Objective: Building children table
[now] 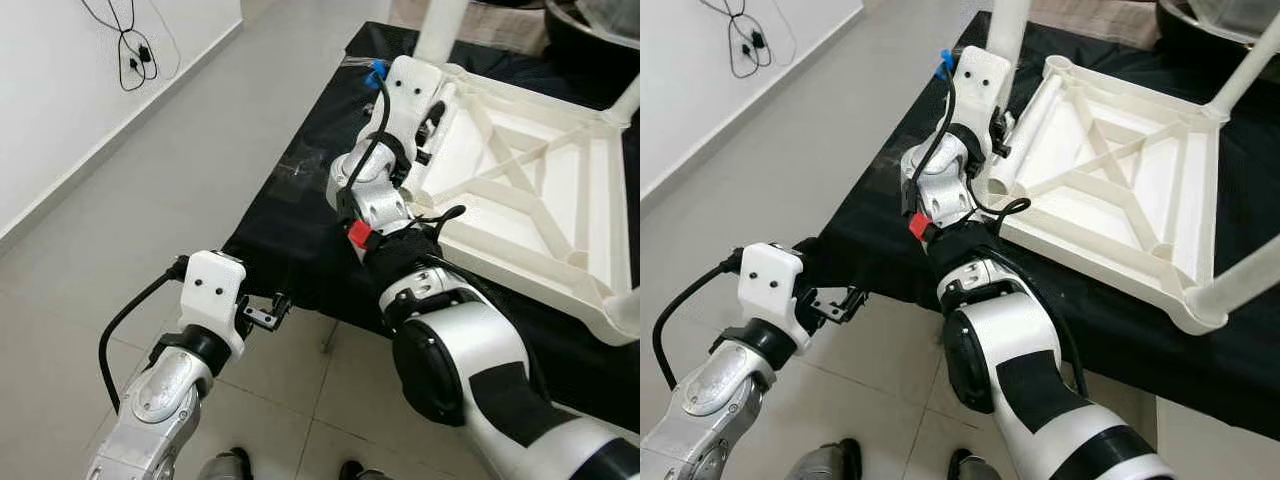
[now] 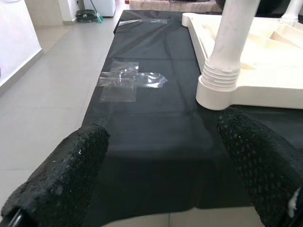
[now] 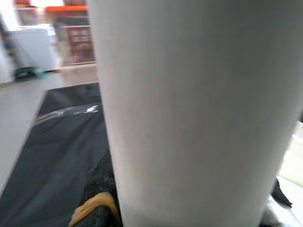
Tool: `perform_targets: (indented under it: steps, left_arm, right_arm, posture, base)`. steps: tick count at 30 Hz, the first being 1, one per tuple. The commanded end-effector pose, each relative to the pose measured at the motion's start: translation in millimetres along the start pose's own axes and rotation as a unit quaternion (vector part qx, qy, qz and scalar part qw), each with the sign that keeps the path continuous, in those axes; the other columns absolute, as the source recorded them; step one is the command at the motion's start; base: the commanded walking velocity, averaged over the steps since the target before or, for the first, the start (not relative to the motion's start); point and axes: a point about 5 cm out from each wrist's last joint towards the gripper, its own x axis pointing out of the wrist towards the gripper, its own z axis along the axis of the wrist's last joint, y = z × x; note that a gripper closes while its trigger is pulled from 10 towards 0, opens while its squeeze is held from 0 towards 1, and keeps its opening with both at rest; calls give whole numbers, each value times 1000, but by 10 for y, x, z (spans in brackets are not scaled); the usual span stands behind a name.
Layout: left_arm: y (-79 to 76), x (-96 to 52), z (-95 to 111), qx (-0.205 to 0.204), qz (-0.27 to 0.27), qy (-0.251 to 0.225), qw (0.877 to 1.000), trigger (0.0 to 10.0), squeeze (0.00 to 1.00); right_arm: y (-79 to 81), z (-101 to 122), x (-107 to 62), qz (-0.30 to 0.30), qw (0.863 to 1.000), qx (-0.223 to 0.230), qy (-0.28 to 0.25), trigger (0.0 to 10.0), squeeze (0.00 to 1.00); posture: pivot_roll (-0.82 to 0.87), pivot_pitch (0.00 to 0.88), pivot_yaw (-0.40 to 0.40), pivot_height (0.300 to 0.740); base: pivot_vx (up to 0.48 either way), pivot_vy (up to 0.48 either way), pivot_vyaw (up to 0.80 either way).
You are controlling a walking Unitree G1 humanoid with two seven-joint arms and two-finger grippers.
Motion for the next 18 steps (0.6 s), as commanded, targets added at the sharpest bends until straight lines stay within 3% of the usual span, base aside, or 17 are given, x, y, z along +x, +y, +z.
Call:
perform_targets:
  steps: [1, 5, 11, 18]
  left_arm:
    - [-5, 1, -35, 0, -2, 8, 1000, 10000, 0]
    - [-10, 11, -32, 0, -4, 8, 1000, 10000, 0]
    - [-5, 18, -27, 2, -4, 7, 1000, 10000, 0]
    - [-16, 29, -27, 1, -5, 5, 1000, 10000, 0]
  right_arm:
    - [-242, -520, 31, -71, 991, -45, 102, 10000, 0]
    - [-219, -487, -24, -100, 988, -42, 108, 10000, 0]
    - [-286, -455, 24, -152, 982, -32, 109, 10000, 0]
    - [-260, -457, -6, -148, 982, -38, 111, 10000, 0]
  posture:
    - [143, 260, -83, 740]
    - [155, 265, -84, 740]
    - [166, 266, -91, 740]
    - [156, 261, -87, 740]
  base:
    - [0, 0, 0]
    - [0, 0, 0]
    - [0, 0, 0]
    - [0, 0, 0]
